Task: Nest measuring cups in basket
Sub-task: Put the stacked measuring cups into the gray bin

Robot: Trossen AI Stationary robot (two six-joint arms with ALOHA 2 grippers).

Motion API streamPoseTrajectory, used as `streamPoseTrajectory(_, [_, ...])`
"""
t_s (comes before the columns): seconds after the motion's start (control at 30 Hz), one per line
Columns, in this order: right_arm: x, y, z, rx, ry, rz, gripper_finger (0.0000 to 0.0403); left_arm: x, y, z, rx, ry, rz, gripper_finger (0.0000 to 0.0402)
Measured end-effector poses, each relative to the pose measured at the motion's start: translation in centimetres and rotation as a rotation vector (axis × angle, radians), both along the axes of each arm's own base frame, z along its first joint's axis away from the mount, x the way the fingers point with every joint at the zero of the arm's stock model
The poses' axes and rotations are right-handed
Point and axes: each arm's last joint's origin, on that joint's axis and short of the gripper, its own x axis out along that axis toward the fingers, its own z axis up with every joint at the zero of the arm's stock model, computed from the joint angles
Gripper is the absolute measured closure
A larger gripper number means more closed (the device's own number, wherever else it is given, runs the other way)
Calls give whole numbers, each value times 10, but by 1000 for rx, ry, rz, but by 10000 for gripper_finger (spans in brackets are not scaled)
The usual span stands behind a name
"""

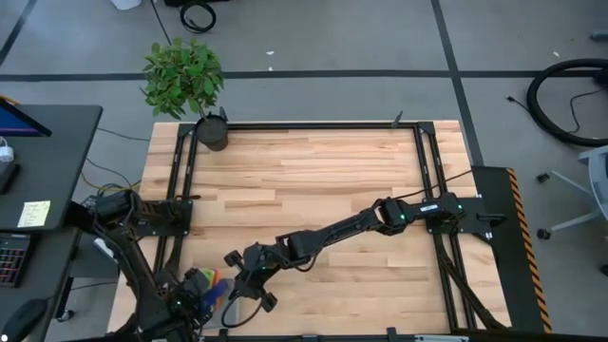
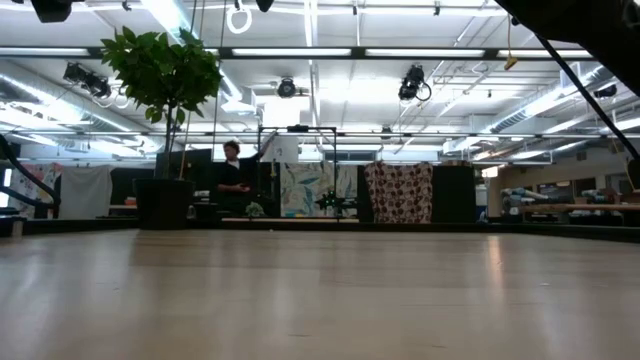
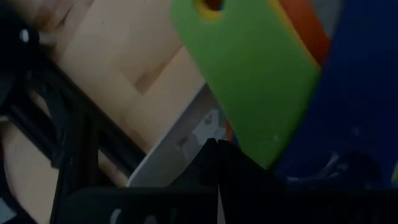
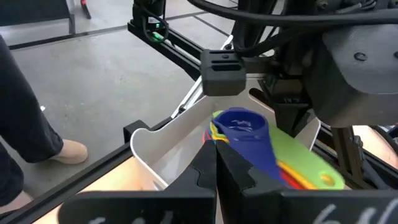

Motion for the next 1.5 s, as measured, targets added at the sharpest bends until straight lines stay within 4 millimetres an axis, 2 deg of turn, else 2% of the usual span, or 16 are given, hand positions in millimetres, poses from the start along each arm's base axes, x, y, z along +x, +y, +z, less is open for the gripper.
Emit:
streamPoseTrajectory(0.5, [-1,0,-3,0,26,20,403,19,3,-1,-9,-77,-97,401])
streamPoseTrajectory(0.8, [-2,1,-4,31,51,86,403,7,10,7,39,-23,-7,401])
streamPoseTrajectory(0.97, [-5,7,-4,46,58,124,403,8,12,9,54,-39,-62,401])
streamPoseTrajectory(1.17, [-8,9,-22,57,128,112,403,14,15,9,75,-66,-81,401])
streamPoseTrajectory(1.5, [-6,8,-28,25,88,21,403,13,21,-11,52,-34,-66,402])
